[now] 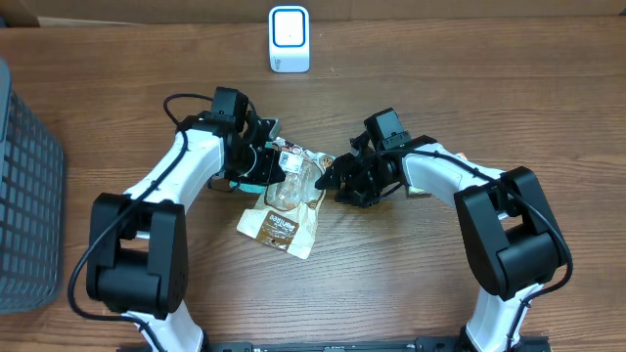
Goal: Scan the item barcode
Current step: 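Grasp the clear bread bag with both grippers from either side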
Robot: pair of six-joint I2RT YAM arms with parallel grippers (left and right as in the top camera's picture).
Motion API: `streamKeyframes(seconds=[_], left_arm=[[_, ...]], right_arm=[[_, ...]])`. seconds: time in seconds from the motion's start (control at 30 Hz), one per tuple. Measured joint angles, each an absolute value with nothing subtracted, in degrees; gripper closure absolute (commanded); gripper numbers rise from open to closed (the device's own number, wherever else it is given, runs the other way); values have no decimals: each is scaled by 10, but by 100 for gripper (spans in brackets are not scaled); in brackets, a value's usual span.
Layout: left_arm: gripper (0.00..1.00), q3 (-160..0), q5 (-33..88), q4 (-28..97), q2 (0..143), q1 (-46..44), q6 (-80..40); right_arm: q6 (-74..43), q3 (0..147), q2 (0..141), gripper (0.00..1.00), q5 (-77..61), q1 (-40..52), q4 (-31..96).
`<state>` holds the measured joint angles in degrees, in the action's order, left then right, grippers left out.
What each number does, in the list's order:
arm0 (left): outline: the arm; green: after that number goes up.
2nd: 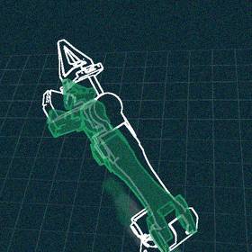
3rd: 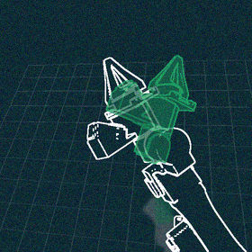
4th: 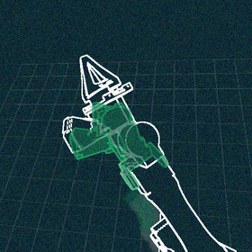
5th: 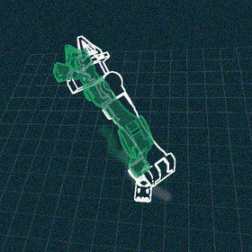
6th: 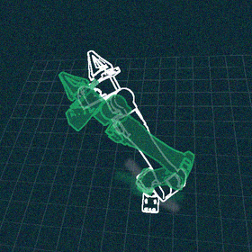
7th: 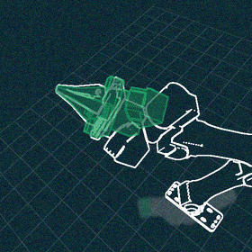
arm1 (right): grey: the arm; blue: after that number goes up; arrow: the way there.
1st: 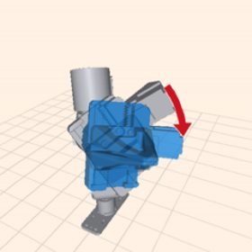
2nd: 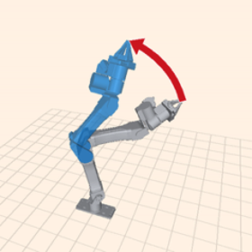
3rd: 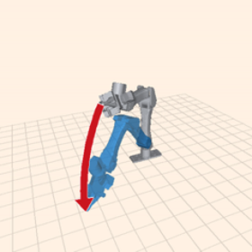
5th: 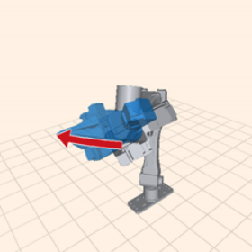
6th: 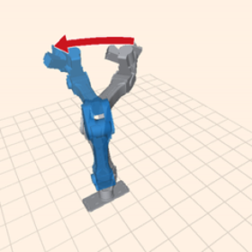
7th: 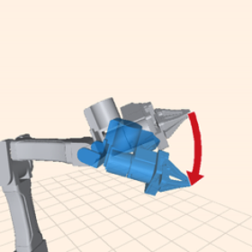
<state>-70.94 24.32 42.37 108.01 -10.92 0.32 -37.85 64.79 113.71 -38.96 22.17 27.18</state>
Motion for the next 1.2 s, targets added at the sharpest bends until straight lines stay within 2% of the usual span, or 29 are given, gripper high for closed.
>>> streamKeyframes(seconds=[0.33, 0.63, 0.7, 0.73, 0.8, 1.0, 1.2], left_arm=[[96, -712, 253, 415, 1136, -107, -36], [95, -728, 303, 420, 1167, -102, -74], [96, -728, 310, 421, 1170, -97, -78], [96, -728, 314, 422, 1171, -95, -80], [96, -728, 319, 422, 1173, -91, -85], [96, -728, 320, 422, 1174, -91, -87], [96, -727, 316, 424, 1177, -91, -90]], right_arm=[[-406, 646, 1137, 55, -377, 232, 263], [-468, 640, 1137, 73, -336, 274, 213], [-482, 639, 1137, 78, -324, 288, 201], [-487, 638, 1137, 89, -319, 294, 196], [-493, 636, 1137, 96, -313, 304, 188], [-498, 635, 1137, 96, -316, 308, 181], [-397, 636, 1136, 96, -368, 265, 215]])
